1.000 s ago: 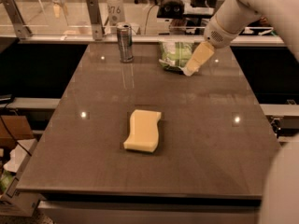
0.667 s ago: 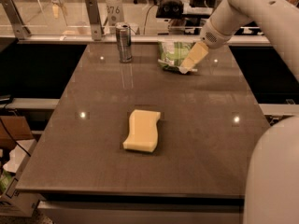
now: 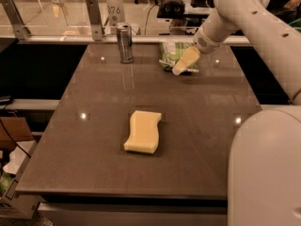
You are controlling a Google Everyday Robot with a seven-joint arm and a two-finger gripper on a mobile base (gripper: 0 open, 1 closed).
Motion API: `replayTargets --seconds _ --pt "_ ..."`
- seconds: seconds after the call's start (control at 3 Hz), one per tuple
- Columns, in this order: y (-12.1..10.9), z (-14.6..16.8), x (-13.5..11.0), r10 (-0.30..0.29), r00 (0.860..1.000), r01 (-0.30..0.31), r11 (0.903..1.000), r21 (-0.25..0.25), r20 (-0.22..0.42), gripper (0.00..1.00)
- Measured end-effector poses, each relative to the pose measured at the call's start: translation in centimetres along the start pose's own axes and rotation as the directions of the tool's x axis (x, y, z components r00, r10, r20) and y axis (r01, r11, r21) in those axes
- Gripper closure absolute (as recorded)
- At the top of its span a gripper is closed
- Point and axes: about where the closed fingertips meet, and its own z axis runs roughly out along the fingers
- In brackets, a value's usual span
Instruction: Move green jalapeno chip bag near sponge
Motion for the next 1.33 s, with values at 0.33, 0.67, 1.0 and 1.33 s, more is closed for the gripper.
replayTargets --seconds 0.33,0.67,1.0,1.33 --pt "0.1 1.6 -0.3 0.026 1.000 -0.026 0.9995 -0.018 -0.005 0.00" --pt "0.3 2.4 -0.7 0.041 0.999 -0.041 0.9987 -0.029 -0.006 0.10" --pt "0.5 2.1 -1.3 0.049 0.999 -0.049 0.9981 -0.038 0.006 0.33" --pt "0.7 1.8 -1.5 0.054 0.998 -0.054 0.9975 -0.046 0.013 0.56"
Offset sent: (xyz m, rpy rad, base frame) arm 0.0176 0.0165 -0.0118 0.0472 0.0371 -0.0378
